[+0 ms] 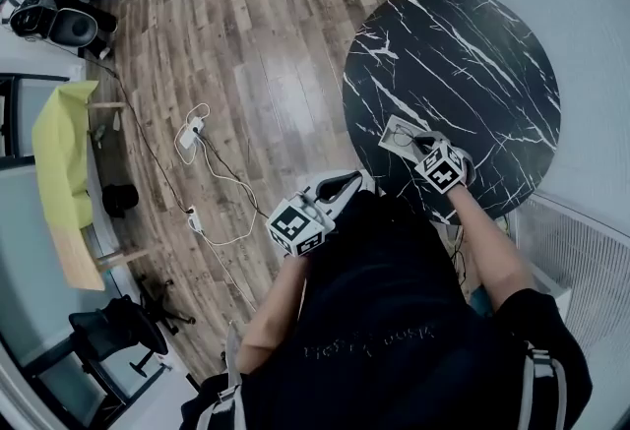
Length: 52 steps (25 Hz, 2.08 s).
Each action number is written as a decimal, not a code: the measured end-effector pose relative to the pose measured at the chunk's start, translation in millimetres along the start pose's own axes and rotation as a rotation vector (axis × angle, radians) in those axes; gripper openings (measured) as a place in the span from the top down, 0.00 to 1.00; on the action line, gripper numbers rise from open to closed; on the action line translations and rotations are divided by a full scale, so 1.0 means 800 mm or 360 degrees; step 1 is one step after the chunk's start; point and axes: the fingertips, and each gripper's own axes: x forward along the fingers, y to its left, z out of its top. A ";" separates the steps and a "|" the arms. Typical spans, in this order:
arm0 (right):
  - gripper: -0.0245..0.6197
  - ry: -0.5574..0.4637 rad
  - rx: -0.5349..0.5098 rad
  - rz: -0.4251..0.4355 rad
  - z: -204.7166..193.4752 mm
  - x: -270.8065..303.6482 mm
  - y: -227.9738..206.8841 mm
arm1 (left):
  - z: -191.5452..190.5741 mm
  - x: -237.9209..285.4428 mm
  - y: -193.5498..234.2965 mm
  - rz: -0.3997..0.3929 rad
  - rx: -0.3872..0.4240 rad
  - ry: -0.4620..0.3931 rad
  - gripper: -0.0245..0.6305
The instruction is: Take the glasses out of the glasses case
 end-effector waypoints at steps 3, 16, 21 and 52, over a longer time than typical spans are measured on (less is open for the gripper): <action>0.91 -0.0061 0.0058 -0.0018 0.000 -0.013 -0.001 | 0.000 -0.002 -0.003 -0.0003 0.0005 0.0000 0.93; 0.91 -0.0318 0.0285 -0.0029 0.005 -0.074 0.009 | 0.008 0.007 -0.017 -0.0058 0.0015 -0.0025 0.93; 0.91 -0.0407 0.0309 -0.0035 0.013 -0.099 0.016 | 0.015 0.007 -0.023 -0.0066 0.0008 -0.0069 0.93; 0.91 -0.1031 0.0576 -0.0089 0.051 -0.251 0.039 | 0.024 0.005 -0.022 -0.0068 -0.0053 -0.0136 0.93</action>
